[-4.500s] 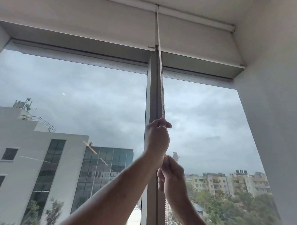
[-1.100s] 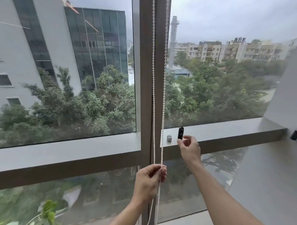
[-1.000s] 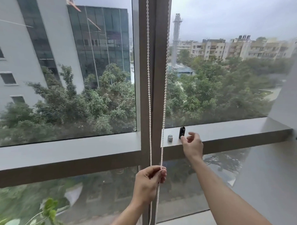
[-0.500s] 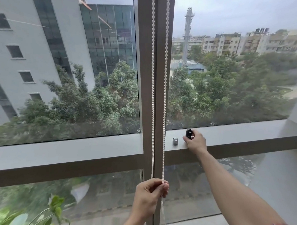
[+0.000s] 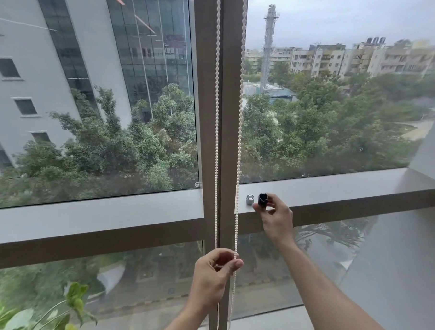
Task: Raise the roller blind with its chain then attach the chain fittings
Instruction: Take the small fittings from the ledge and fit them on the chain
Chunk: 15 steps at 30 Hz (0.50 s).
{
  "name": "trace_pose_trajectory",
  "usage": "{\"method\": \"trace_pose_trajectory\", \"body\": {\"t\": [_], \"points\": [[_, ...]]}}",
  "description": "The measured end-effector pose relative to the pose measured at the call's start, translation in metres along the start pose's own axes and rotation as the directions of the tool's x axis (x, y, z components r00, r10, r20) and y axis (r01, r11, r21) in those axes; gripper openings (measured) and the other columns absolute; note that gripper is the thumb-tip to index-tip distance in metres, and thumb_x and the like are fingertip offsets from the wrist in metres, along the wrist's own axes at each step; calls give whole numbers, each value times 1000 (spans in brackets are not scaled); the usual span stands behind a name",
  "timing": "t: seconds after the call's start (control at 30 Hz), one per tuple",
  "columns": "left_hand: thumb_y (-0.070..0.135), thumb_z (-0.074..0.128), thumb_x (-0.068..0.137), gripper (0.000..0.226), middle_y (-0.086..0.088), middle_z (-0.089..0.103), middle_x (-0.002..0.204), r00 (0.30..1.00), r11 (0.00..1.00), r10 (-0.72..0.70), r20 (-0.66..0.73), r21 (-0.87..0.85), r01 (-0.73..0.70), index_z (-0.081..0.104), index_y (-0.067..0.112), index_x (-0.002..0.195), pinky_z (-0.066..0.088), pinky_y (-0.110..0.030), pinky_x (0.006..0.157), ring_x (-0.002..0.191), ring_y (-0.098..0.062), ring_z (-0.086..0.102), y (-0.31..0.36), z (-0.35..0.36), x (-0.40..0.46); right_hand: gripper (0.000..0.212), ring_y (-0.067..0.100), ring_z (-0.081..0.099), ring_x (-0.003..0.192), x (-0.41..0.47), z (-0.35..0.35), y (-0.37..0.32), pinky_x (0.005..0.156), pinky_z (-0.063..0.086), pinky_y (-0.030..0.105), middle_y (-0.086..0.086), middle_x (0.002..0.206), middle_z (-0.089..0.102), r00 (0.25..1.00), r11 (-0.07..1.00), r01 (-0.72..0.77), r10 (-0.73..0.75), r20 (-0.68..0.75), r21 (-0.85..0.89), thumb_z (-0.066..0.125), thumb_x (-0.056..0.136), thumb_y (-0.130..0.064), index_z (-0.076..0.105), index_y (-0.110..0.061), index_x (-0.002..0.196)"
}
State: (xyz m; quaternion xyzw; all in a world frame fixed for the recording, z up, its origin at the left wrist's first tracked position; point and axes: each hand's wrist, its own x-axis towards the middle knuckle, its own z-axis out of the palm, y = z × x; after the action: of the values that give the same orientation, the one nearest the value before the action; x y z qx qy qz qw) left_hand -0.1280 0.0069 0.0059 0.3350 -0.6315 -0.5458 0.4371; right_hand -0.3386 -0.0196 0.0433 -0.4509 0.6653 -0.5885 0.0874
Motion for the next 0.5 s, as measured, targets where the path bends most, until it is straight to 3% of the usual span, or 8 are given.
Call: {"method": "trace_pose_trajectory", "body": {"t": [0.1,0.27,0.33,0.5], "points": [[17,84,75,23,2,69,69,999,999,32,6,29,-32,64,26,79,51,-24,63,64,-8,60,-1,1,-1,25,-7,66,83,-27,4,-10,70,48,6,-17,88,71,999,999,29,-31,44,43,80,80,-26,68,-35,100],[22,81,77,35,1,68,78,981,972,194,1,138,-192,51,37,86,56,-33,59,61,-15,66,2,1,-7,23,11,73,84,-66,13,-18,77,59,32,-2,92,75,980,992,33,-57,192,122,78,82,-13,70,-22,101],[19,82,77,40,2,64,82,964,947,265,-10,189,-258,50,38,93,55,-38,57,58,-21,65,4,-1,-9,23,14,74,85,-79,14,-19,78,59,33,3,92,76,967,987,10,-50,251,159,76,83,-7,70,-18,103],[6,80,77,66,10,45,124,902,860,432,23,290,-419,52,44,124,56,-24,63,57,-17,63,6,-9,-14,24,16,75,79,-97,17,-22,73,56,23,5,83,76,949,969,-52,-28,315,240,73,82,1,70,-10,103]]}}
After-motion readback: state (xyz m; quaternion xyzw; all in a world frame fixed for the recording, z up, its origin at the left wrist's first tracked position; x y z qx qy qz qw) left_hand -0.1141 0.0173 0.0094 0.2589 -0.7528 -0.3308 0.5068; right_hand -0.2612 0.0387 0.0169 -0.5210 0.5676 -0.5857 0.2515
